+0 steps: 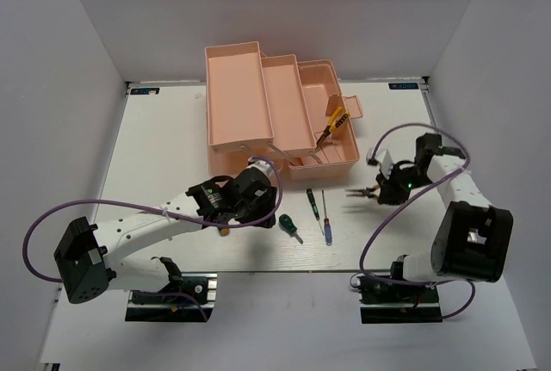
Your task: Sort the tools into containers
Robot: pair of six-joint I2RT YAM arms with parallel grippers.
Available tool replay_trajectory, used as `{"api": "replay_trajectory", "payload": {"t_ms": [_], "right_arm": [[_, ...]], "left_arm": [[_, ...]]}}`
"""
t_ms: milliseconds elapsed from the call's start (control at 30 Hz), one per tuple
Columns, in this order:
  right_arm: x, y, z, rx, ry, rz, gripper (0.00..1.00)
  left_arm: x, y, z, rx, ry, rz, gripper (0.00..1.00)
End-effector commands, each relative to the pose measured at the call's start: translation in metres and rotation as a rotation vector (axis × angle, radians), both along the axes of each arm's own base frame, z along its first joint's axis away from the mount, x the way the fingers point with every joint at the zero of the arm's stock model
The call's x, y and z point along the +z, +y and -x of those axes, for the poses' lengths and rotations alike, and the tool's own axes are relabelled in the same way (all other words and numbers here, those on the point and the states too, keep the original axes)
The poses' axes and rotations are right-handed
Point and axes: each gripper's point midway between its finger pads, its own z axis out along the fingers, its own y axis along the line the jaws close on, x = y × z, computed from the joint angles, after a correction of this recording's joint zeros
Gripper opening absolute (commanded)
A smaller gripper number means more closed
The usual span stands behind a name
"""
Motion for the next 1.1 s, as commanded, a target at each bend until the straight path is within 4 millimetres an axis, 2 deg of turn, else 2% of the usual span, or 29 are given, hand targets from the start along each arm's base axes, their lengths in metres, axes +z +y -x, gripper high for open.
{"api": "replay_trajectory", "payload": {"t_ms": [0,33,67,133,200,233,267,300,333,367,400,467,500,533,567,600,633,667,733,767,800,833,867,900,933,967,1033,1067], "right_arm": [[0.095,0.033,-0.025,-0.034,-0.132,-0.233,0.0],[0.124,0.044,-0.036,-0.022,-0.19,-0.32,0.0],[0.144,0.048,-0.043,-0.039,-0.215,-0.347,0.0],[0.166,0.054,-0.057,-0.064,-0.263,-0.403,0.0],[0.19,0.054,-0.091,-0.159,-0.348,-0.428,0.0],[0.187,0.051,-0.101,-0.243,-0.322,-0.419,0.0],[0.192,0.049,-0.122,-0.259,-0.399,-0.411,0.0],[0.193,0.053,-0.131,-0.276,-0.416,-0.398,0.0],[0.189,0.055,-0.156,-0.335,-0.425,-0.371,0.0],[0.188,0.063,-0.162,-0.343,-0.416,-0.366,0.0],[0.207,0.057,-0.18,-0.387,-0.471,-0.347,0.0],[0.193,0.086,-0.199,-0.459,-0.359,-0.397,0.0],[0.217,0.094,-0.209,-0.512,-0.351,-0.458,0.0],[0.21,0.102,-0.218,-0.524,-0.304,-0.484,0.0],[0.203,0.119,-0.22,-0.576,-0.198,-0.528,0.0],[0.213,0.127,-0.234,-0.597,-0.186,-0.562,0.0],[0.204,0.133,-0.24,-0.624,-0.139,-0.566,0.0],[0.203,0.147,-0.237,-0.657,-0.063,-0.59,0.0],[0.201,0.156,-0.247,-0.684,-0.011,-0.6,0.0],[0.187,0.164,-0.25,-0.703,0.041,-0.594,0.0],[0.183,0.163,-0.251,-0.731,0.055,-0.586,0.0],[0.167,0.164,-0.249,-0.749,0.081,-0.565,0.0],[0.161,0.165,-0.248,-0.752,0.088,-0.559,0.0],[0.158,0.165,-0.247,-0.753,0.094,-0.553,0.05],[0.148,0.164,-0.245,-0.76,0.117,-0.541,0.17],[0.148,0.165,-0.243,-0.75,0.13,-0.547,0.4],[0.149,0.167,-0.238,-0.719,0.143,-0.559,0.58],[0.152,0.166,-0.237,-0.711,0.139,-0.565,0.61]], "left_arm": [[-0.002,0.015,-0.004,0.073,-0.009,-0.026,0.66],[-0.004,0.014,-0.004,0.074,-0.012,-0.021,0.68],[-0.001,0.013,-0.003,0.067,-0.009,-0.009,0.68],[-0.001,0.008,-0.004,0.054,-0.015,0.003,0.7],[-0.008,0.002,-0.006,0.036,-0.008,-0.003,0.7],[-0.007,-0.004,-0.007,0.018,-0.007,0.005,0.7],[-0.005,-0.013,-0.009,-0.003,-0.009,0.029,0.7],[-0.006,-0.019,-0.01,-0.023,-0.004,0.029,0.7],[-0.011,-0.029,-0.011,-0.038,0.027,0.02,0.7],[-0.014,-0.034,-0.012,-0.052,0.036,0.012,0.67],[-0.016,-0.04,-0.014,-0.057,0.048,0.009,0.65],[-0.016,-0.05,-0.019,-0.072,0.058,-0.002,0.56],[-0.025,-0.053,-0.014,-0.088,0.087,-0.023,0.53],[-0.028,-0.053,-0.014,-0.088,0.092,-0.031,0.51],[-0.023,-0.058,-0.015,-0.096,0.09,-0.008,0.51],[-0.026,-0.059,-0.013,-0.101,0.103,-0.012,0.51],[-0.025,-0.061,-0.014,-0.101,0.098,-0.005,0.51],[-0.025,-0.061,-0.014,-0.101,0.097,-0.005,0.57],[-0.025,-0.061,-0.014,-0.101,0.097,-0.005,0.65],[-0.025,-0.061,-0.014,-0.094,0.102,-0.002,0.67],[-0.025,-0.061,-0.014,-0.094,0.102,-0.002,0.7],[-0.025,-0.062,-0.012,-0.103,0.112,0.005,0.71],[-0.028,-0.06,-0.01,-0.102,0.117,-0.002,0.71],[-0.032,-0.06,-0.01,-0.102,0.124,-0.011,0.72],[-0.037,-0.06,-0.008,-0.107,0.14,-0.018,0.72],[-0.043,-0.06,-0.008,-0.098,0.161,-0.039,0.72],[-0.046,-0.061,-0.008,-0.096,0.178,-0.063,0.72],[-0.049,-0.061,-0.008,-0.087,0.192,-0.073,0.72]]}}
